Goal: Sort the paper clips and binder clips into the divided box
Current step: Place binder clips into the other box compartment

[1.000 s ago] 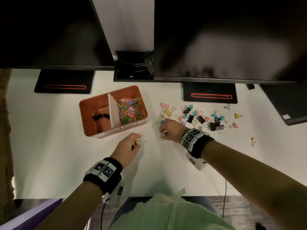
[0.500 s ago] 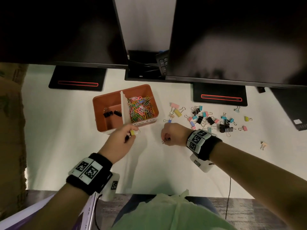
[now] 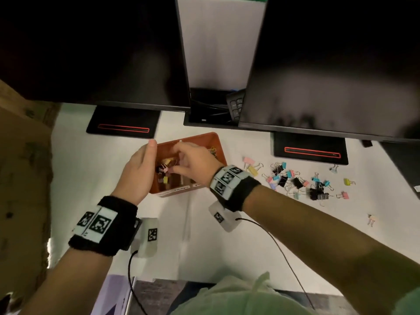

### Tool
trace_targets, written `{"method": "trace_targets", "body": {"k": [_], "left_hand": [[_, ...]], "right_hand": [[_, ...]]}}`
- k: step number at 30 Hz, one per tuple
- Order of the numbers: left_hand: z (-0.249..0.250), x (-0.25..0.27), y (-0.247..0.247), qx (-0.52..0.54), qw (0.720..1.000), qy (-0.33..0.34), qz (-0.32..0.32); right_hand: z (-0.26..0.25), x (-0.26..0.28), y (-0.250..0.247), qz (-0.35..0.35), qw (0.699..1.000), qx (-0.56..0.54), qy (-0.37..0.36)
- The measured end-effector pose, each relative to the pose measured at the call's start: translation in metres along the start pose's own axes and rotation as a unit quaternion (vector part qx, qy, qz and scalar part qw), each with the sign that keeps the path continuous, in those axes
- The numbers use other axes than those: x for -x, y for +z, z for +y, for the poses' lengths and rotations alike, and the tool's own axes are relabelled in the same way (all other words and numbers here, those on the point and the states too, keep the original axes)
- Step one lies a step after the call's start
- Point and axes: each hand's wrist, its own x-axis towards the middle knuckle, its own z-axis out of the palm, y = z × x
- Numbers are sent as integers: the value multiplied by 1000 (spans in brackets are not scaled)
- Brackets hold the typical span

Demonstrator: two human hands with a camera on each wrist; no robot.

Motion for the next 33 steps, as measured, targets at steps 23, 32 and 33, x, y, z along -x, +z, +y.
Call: {"method": "trace_targets", "body": {"k": [23, 32, 33], "left_hand": [[-52, -14, 233, -335, 916, 124, -180], [-67, -2, 217, -216, 966, 76, -121], [-67, -1, 215, -206, 970, 62, -115]], "right_hand": [[181, 60, -72, -165, 960, 176, 142], [186, 66, -65, -170, 959, 165, 153], [185, 66, -65, -172, 959, 169, 148]]}}
